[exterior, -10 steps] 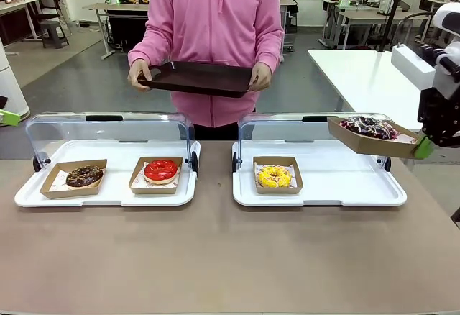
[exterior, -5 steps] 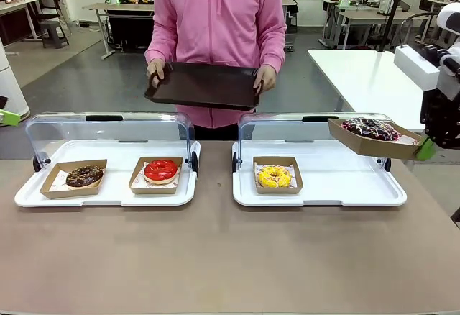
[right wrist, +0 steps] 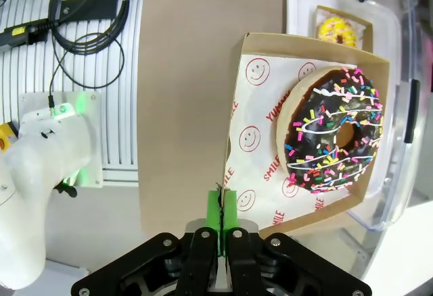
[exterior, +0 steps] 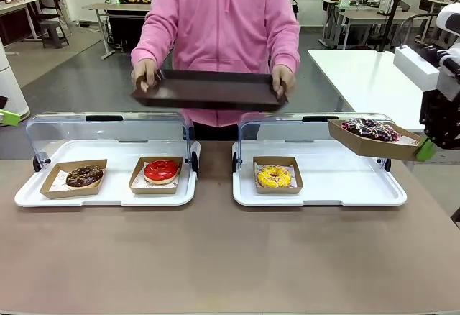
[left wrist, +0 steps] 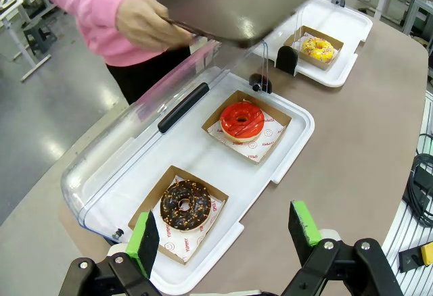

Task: Provide the desired donut to the person.
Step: Place the picked Paper togo box onto the Handle tray extended by the person.

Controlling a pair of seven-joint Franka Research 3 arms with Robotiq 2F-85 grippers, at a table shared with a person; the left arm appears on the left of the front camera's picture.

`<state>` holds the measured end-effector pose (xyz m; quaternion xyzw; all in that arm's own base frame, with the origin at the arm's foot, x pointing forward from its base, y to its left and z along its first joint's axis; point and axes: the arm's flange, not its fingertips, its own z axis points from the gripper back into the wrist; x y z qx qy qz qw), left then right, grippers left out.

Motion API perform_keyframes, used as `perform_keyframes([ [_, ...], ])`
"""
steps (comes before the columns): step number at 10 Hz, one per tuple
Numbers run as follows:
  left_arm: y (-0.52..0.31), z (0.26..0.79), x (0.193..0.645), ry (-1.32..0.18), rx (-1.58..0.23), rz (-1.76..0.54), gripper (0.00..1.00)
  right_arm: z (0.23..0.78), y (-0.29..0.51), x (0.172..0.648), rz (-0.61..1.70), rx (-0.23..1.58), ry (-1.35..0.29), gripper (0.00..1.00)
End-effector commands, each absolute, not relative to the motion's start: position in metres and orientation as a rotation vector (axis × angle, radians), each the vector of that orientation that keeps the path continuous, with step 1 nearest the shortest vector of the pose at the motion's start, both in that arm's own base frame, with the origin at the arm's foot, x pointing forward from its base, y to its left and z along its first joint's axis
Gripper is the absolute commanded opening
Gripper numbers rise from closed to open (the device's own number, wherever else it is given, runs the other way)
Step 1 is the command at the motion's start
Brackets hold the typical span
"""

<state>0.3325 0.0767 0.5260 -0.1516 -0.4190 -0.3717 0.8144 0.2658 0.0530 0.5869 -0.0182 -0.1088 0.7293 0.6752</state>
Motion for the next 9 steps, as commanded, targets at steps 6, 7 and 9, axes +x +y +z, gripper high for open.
perform_keyframes([
  [6,0.0770,0.5255,0.3330,-0.902,-0.334,-0.797,1.00,0.5831,0.0513,0.2650,1.628,-0.060,-0.233,0.00],
  [7,0.0770,0.5255,0.3330,-0.902,-0.334,-0.797,1.00,0.5831,0.0513,0.2650,1.628,-0.060,-0.233,0.00],
  [9,0.0770,0.5255,0.3330,-0.902,-0.334,-0.797,1.00,0.5831,0.0513,0.2650,1.628,-0.060,-0.233,0.00],
])
